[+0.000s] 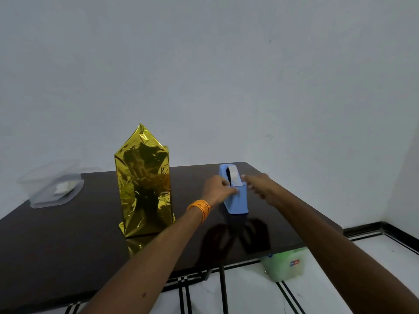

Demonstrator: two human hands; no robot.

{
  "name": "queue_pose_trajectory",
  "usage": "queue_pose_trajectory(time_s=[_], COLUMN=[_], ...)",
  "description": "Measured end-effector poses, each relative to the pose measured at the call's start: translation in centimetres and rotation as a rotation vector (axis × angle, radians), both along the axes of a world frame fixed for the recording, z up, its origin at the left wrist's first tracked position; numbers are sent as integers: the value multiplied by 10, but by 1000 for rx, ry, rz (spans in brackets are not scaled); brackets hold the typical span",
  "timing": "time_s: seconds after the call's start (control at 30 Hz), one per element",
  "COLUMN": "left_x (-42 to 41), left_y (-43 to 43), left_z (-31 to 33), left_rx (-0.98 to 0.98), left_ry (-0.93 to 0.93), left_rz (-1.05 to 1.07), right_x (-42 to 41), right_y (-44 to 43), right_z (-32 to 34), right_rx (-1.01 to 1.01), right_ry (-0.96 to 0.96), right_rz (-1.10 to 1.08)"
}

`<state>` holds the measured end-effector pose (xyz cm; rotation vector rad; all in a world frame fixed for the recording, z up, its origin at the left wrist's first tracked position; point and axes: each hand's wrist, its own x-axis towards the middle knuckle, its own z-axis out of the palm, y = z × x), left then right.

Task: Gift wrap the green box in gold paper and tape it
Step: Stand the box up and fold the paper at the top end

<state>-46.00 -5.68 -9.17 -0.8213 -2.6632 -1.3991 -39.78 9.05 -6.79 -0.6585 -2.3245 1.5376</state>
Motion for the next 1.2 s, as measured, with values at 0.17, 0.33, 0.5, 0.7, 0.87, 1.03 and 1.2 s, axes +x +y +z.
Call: queue_pose_trajectory(time_s=[0.17,0.33,0.5,0.7,0.87,1.03,1.2], left_x=[-13,-18,-17,-15,-12,-10,-12], left_y=[10,8,8,8,8,9,9], left_z=[-9,-12,-15,-16,-18,-18,-18], left_rx=[-19,-53,-7,6,-4,-3,1], left_ry=[7,80,80,118,130,123,139], left_rz=[-49,-54,-64,-66,-54,-41,-37], right_x=[-12,-12,-27,-20,-4,7,10], right_y=[-3,-6,-10,-14,-17,-15,-17], right_z=[0,9,13,15,7,-9,-19], right_rx=[-156,-247,-81,45,-24,-125,-114], right_ry=[-5,19,55,130,143,120,135], right_rz=[53,23,-43,-111,-140,-163,-146])
